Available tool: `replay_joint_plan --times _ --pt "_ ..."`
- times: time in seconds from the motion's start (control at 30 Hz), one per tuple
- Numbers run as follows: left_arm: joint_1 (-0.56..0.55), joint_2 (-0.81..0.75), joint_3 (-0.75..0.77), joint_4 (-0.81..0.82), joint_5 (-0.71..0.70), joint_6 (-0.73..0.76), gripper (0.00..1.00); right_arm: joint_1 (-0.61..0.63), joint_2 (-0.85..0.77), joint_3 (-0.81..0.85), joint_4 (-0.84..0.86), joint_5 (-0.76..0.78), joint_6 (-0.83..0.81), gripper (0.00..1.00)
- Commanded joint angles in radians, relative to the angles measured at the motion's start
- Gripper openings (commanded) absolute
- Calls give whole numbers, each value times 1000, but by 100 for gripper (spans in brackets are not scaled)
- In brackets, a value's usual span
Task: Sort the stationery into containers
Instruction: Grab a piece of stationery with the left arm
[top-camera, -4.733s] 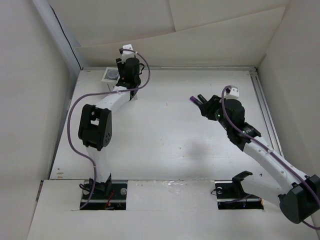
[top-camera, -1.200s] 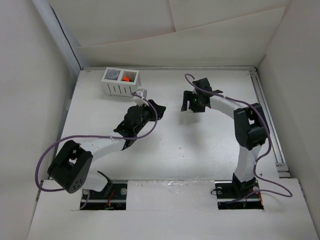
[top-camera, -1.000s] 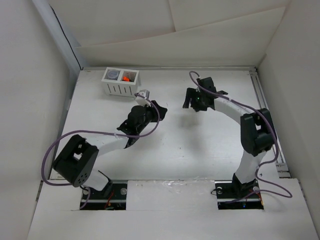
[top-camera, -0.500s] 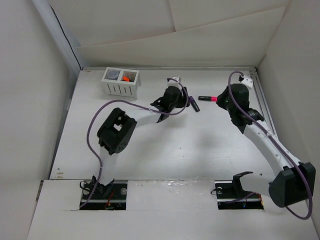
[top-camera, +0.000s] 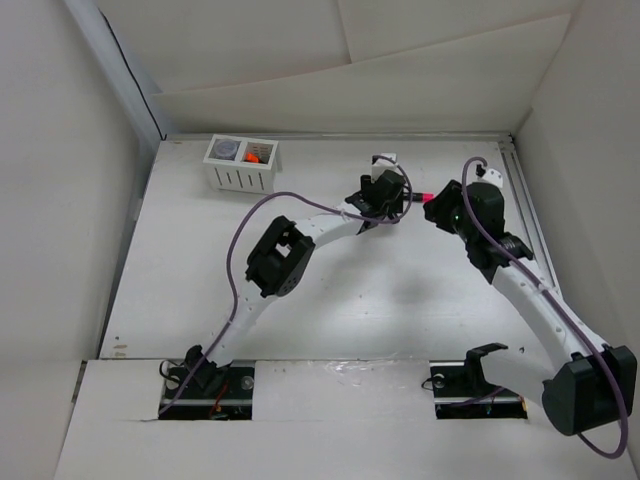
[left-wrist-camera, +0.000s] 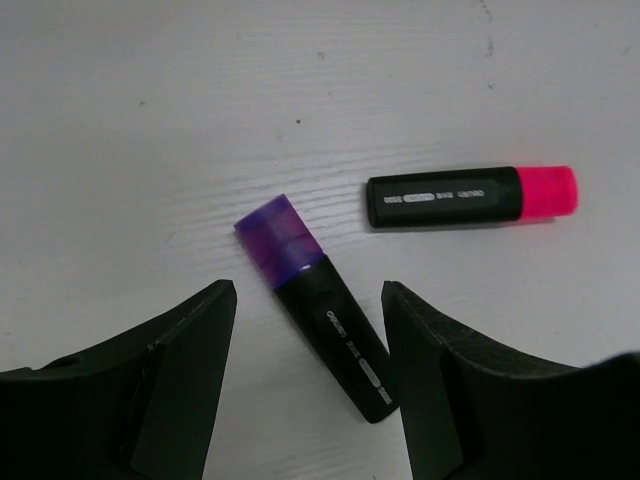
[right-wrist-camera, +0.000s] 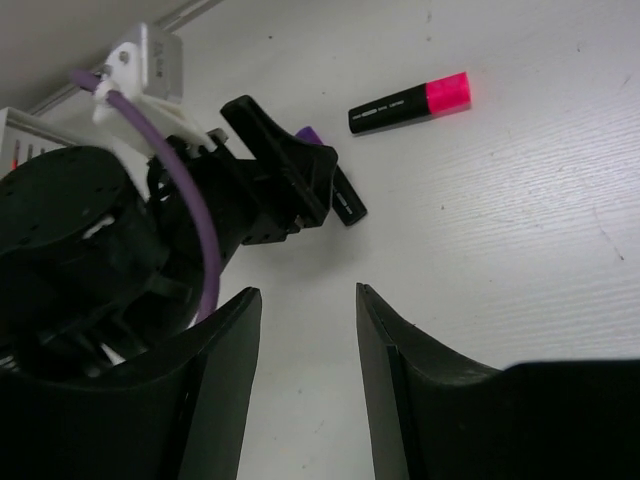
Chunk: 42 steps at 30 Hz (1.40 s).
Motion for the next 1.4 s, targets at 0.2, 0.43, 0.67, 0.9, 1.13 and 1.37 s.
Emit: replay_joint_plan --times 0.2,0.43,0.67,0.9,1.13,1.37 --pt "8 113 216 -140 -125 38 56 -5 -122 -39 82 -82 2 51" --pt "8 156 281 -167 -102 38 50 -5 -145 -39 82 -123 -7 53" --pt "8 98 189 -154 -102 38 31 -15 -156 -39 82 -132 -16 54" --pt "8 -16 -9 -63 -102 57 23 -24 -165 -39 82 -162 -25 57" --pt "8 -169 -172 24 -102 97 13 -24 -165 -48 91 -172 -25 57" --pt "121 -508 -461 172 1 96 12 -24 -165 -69 125 -202 -25 58"
